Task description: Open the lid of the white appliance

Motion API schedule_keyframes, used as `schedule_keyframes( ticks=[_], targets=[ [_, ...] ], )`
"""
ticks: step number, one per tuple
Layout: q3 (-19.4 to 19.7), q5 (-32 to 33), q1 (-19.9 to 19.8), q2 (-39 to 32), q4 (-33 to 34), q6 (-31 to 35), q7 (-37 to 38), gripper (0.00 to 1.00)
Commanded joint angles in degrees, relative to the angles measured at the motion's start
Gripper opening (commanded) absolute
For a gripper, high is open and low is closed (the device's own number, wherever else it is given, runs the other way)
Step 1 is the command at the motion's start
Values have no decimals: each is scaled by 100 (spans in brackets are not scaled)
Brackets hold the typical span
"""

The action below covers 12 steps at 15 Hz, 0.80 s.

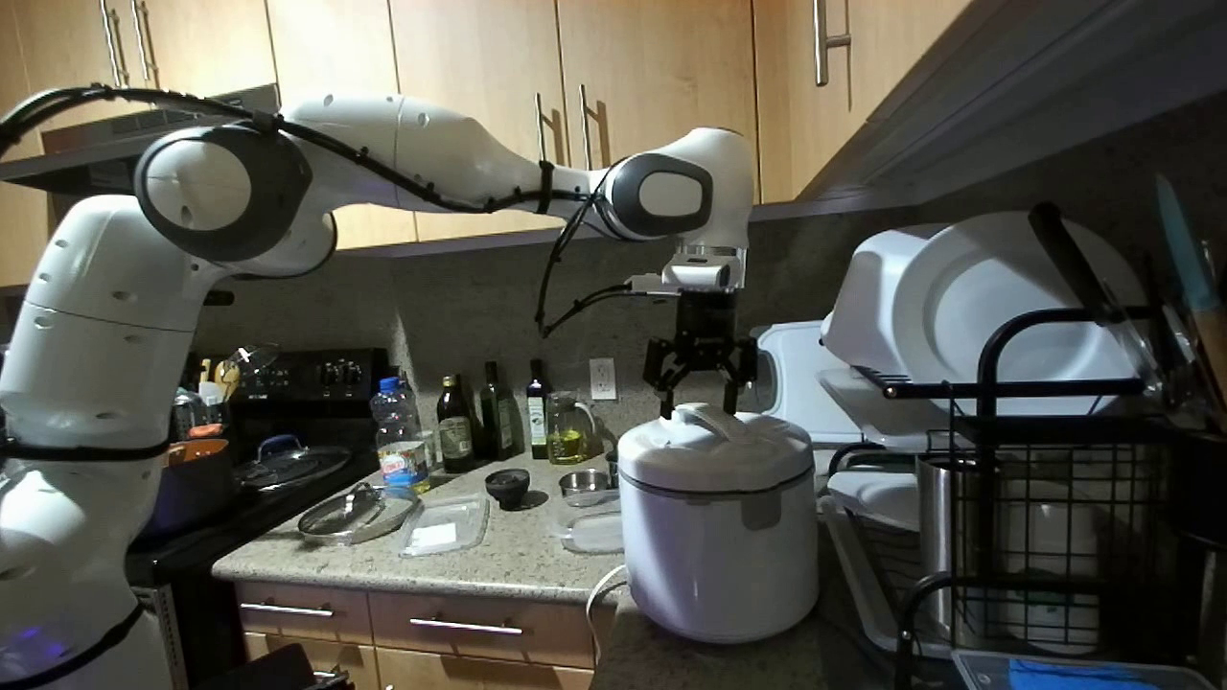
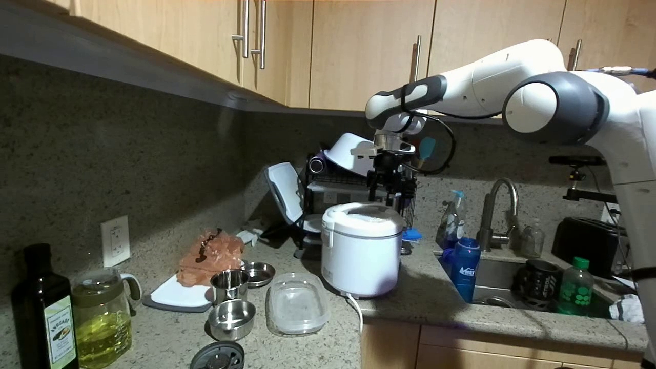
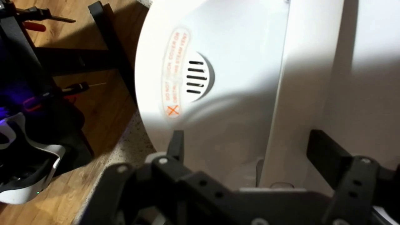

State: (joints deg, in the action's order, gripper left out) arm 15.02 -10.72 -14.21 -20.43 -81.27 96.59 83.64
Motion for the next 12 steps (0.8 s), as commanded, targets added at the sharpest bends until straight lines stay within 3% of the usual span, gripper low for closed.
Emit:
schedule_keyframes(
  ticks=[1, 12],
  targets=[
    [19, -13, -43, -87, 52, -1, 168, 100],
    [18, -103, -171, -309, 331, 46, 173, 100]
  ],
)
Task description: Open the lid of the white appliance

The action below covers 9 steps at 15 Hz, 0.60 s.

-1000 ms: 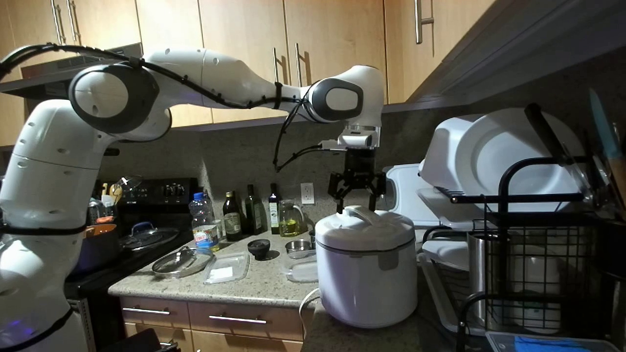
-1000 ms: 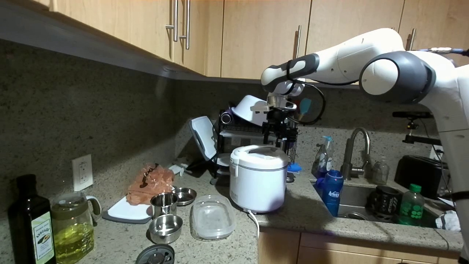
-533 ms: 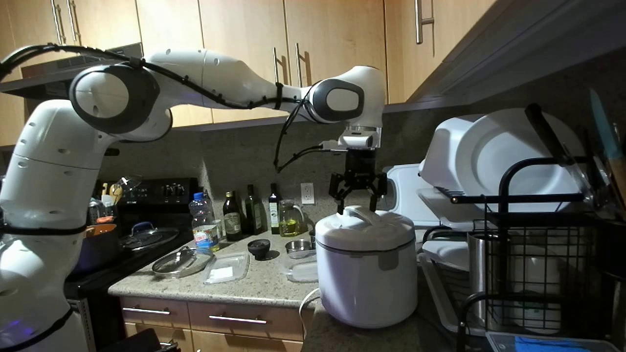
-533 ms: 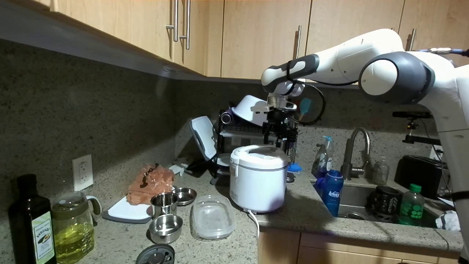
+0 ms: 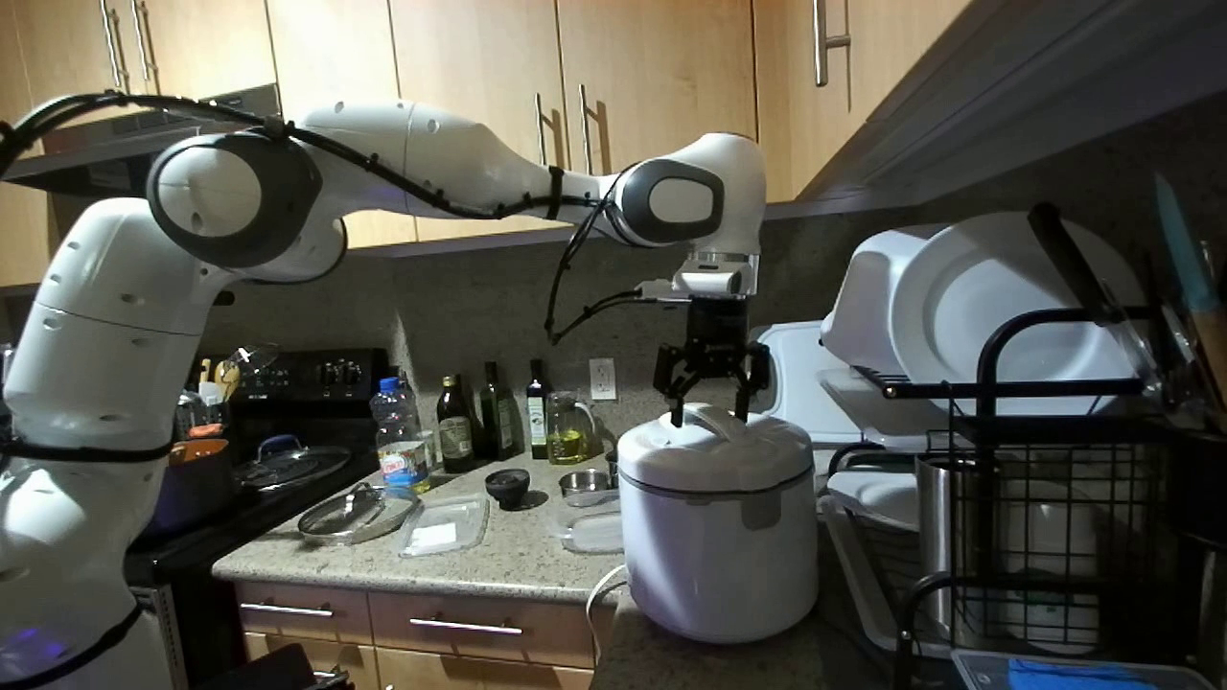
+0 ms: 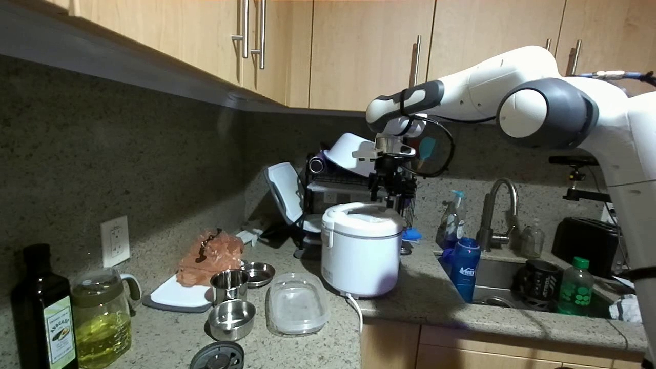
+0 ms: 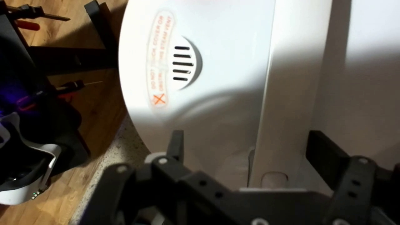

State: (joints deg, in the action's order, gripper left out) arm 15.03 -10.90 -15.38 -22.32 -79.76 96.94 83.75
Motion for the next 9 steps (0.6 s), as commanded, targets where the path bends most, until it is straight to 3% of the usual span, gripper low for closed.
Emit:
schedule_keyframes(
  ticks=[1, 4, 5, 6, 9],
  targets=[
    [18, -82, -67, -134, 191, 3, 162, 100],
    [11, -77, -87, -138, 210, -8, 168, 100],
    [8, -62, -79, -129, 206, 2, 158, 90],
    [5, -51, -68, -110, 197, 11, 155, 72],
    [7, 12, -23, -48, 180, 98, 161, 49]
  ],
)
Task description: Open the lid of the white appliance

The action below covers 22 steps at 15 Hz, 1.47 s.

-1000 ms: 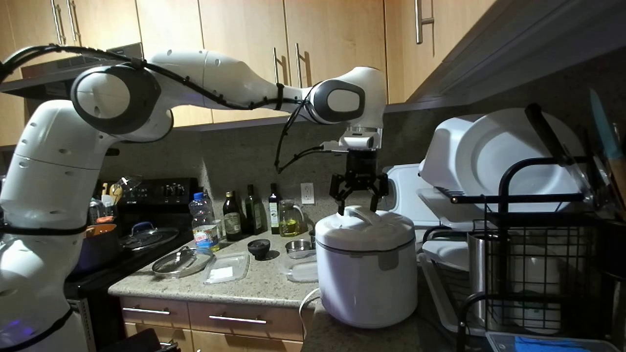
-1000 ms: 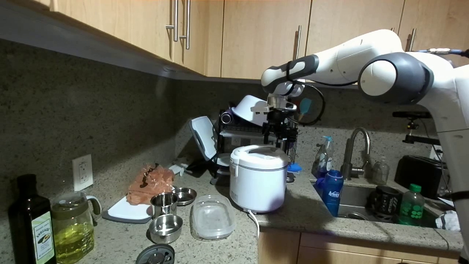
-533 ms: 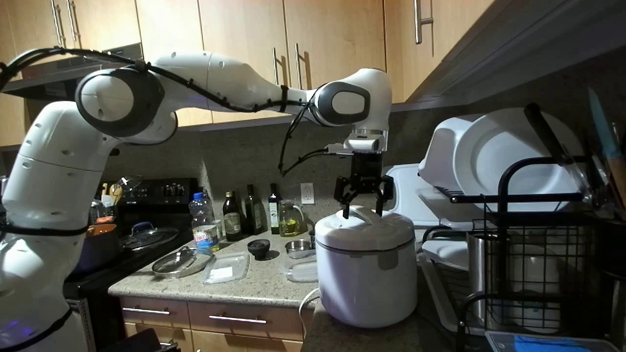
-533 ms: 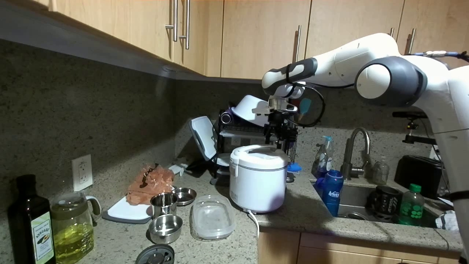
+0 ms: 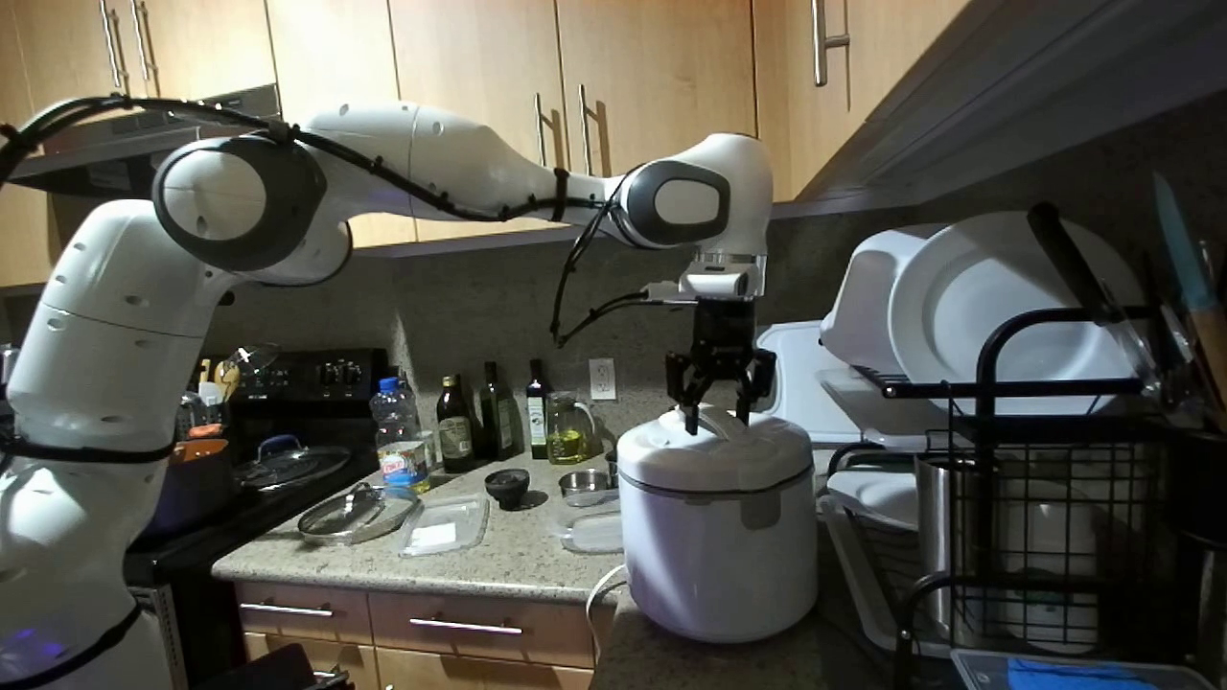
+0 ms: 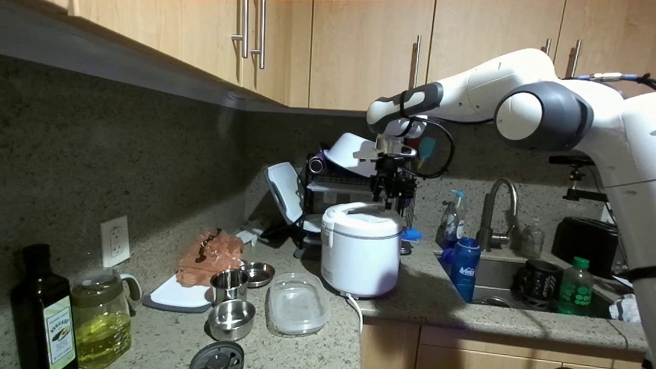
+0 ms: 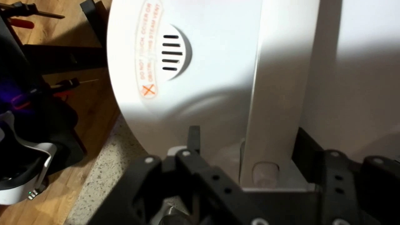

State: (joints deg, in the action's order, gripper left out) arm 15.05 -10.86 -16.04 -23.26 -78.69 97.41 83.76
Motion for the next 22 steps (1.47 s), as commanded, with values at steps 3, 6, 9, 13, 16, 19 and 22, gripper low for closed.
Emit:
schedule_keyframes(
  ticks=[3, 6, 9, 13, 16, 19, 22],
  targets=[
    [8, 41, 56, 72, 73, 188, 154, 27],
    [15, 81, 68, 69, 69, 276, 238, 12],
    [13, 110, 83, 111, 57, 276, 243, 12],
    [29, 162, 162, 369, -96, 358, 301, 12],
    [48, 332, 275, 583, -150, 436, 486, 12],
    [39, 532, 395, 707, -126, 443, 691, 12],
    [33, 669, 500, 772, -98, 445, 848, 12]
  ],
)
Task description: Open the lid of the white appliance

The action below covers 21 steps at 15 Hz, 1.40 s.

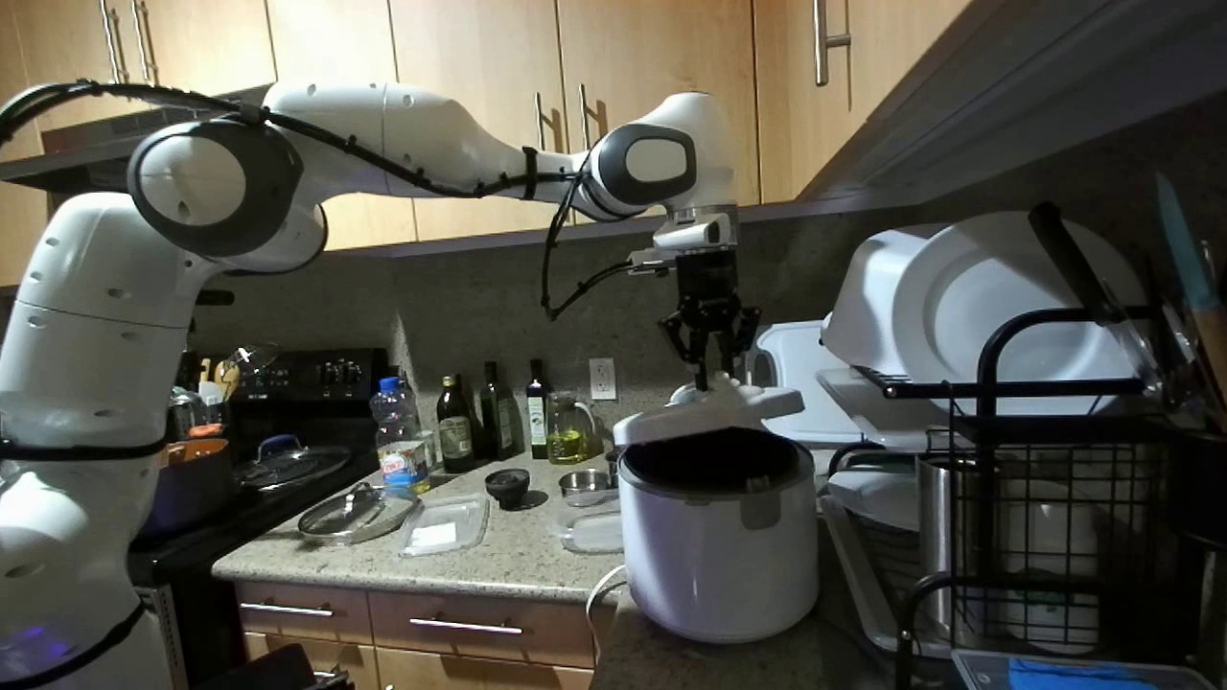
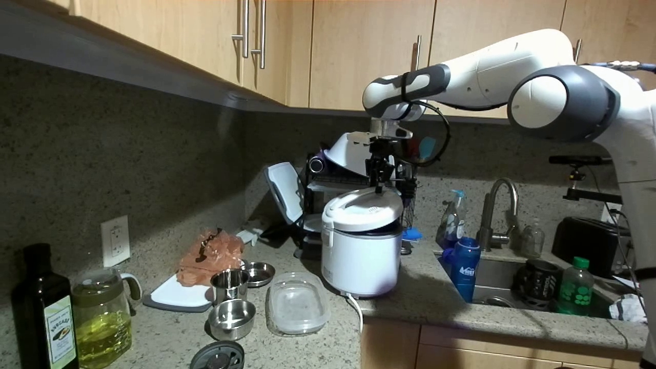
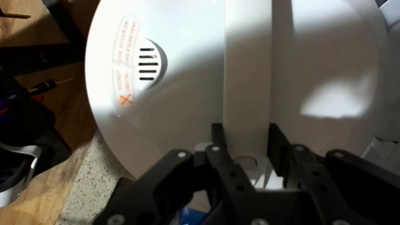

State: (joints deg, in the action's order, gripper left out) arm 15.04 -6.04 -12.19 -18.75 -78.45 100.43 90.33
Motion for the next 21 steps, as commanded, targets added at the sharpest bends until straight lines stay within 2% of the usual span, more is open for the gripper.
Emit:
schedule_keyframes(
  ticks=[1, 5, 14, 21],
  targets=[
    [34, 233, 148, 333, -111, 148, 217, 12],
    [37, 454, 283, 375, -48, 212, 392, 12],
    [62, 1584, 787, 283, 338, 235, 1041, 12],
    [26, 1992, 1072, 209, 533, 169, 1144, 12]
  ],
)
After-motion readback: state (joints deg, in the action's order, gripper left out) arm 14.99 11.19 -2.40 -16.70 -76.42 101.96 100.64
